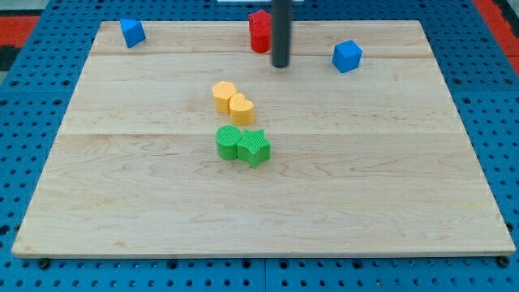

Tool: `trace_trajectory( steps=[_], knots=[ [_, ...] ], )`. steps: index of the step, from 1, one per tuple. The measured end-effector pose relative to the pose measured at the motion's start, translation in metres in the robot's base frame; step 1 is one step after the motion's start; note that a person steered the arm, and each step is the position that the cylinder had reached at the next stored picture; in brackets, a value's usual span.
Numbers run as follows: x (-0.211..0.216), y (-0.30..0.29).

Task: Move the blue cube below the red circle

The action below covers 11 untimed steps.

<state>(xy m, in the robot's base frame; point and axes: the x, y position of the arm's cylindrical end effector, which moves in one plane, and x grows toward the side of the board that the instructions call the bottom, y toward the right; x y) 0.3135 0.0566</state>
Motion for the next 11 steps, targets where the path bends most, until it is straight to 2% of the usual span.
trace_trajectory(
  steps=[1,2,3,4,5,7,8,9,10,11],
  knots=[
    [0.037,0.04],
    [0.055,0.086],
    [0.016,0.171],
    [-0.015,0.16],
    [-0.016,0.089],
    [-0.051,0.065],
    [-0.038,-0.015],
    [-0.011,-0.022],
    [0.004,-0.002],
    [0.02,-0.075]
  ],
)
